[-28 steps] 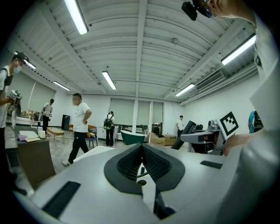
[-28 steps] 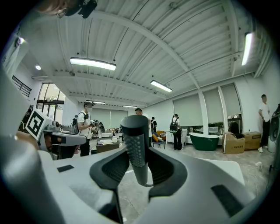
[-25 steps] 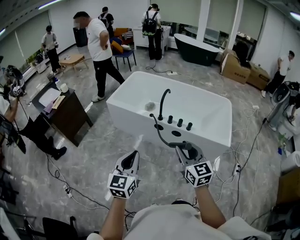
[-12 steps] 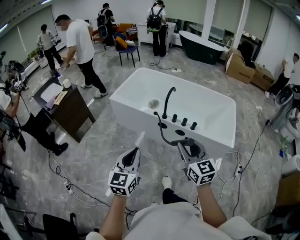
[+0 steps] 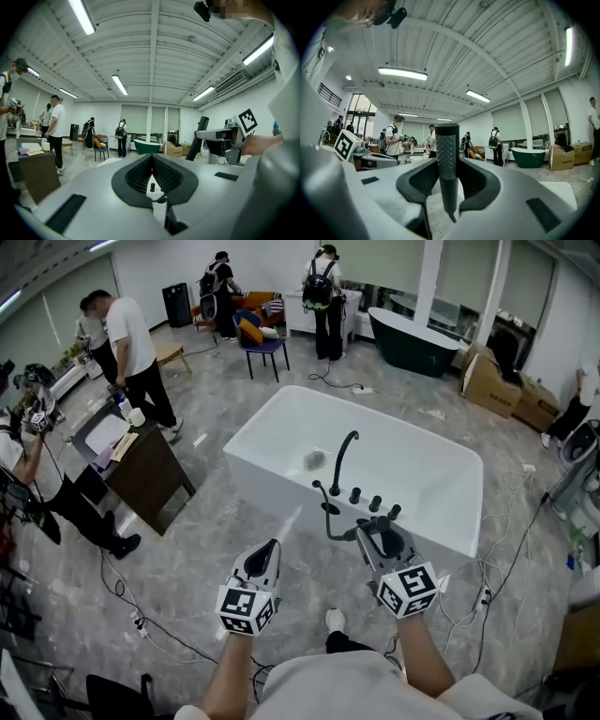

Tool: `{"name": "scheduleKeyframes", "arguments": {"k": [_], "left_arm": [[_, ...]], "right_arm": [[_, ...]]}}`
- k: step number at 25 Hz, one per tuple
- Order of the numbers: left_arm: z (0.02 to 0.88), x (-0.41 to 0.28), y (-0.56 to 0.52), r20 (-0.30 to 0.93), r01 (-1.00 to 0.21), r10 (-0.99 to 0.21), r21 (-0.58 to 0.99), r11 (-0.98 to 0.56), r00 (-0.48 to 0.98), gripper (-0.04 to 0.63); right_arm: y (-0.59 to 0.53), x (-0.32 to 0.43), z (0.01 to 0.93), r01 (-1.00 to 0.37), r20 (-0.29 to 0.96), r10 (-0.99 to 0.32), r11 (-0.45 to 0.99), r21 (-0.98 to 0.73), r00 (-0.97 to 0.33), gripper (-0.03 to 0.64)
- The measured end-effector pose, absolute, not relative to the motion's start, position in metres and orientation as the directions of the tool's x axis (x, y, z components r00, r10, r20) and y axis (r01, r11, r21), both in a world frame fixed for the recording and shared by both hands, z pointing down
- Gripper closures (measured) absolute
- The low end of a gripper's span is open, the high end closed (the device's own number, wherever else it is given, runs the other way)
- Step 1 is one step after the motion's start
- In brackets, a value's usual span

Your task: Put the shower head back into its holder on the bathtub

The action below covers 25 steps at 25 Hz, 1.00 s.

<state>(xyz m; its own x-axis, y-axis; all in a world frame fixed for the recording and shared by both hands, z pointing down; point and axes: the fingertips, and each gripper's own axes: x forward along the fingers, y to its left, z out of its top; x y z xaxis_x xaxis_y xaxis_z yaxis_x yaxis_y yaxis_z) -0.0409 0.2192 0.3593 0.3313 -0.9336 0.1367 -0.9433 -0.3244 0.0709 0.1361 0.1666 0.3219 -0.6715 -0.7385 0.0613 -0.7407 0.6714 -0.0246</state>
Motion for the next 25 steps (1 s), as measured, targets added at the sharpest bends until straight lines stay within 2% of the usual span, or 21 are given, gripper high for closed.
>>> {"name": "scheduleKeyframes", "arguments": {"k": [25], "left_arm": [[0.350,-0.058,0.085,0.145,-0.979,-0.969,0.042,-0.198,0.202,0.585]], "right_arm": [[0.017,0.099,0.263,-0.601,-0.069,-0.599,0.799,0.021,-0.798,0.472]]}}
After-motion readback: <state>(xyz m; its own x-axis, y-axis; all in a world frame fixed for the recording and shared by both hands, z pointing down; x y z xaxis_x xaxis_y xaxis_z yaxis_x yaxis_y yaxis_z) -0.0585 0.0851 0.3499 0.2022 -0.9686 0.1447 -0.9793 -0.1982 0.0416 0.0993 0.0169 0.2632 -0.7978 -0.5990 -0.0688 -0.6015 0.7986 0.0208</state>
